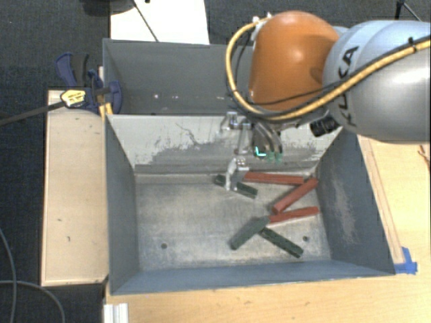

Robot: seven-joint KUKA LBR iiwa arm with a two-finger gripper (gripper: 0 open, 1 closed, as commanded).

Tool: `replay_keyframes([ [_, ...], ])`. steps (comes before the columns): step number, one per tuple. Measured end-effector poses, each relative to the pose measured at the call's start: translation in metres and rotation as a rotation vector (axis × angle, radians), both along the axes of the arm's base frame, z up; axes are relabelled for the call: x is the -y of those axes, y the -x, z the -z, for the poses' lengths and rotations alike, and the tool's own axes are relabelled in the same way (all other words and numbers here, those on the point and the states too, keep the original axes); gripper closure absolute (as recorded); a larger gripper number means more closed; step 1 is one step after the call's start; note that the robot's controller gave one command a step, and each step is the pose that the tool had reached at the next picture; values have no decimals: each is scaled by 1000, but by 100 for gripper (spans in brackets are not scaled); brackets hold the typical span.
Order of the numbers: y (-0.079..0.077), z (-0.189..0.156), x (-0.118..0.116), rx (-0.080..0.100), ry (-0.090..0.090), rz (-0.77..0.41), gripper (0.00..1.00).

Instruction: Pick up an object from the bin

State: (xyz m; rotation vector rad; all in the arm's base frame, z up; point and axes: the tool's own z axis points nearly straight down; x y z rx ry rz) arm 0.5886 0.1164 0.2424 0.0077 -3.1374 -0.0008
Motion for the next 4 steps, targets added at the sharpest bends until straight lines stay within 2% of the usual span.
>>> replay_keyframes([
  [1, -2, -4, 1, 8, -1, 3, 0],
  [2, 27, 48, 33, 11, -1, -12, 0],
  [3, 28, 103, 40, 10, 0, 31, 0],
  [4, 47, 142, 70, 6, -1, -58, 0],
])
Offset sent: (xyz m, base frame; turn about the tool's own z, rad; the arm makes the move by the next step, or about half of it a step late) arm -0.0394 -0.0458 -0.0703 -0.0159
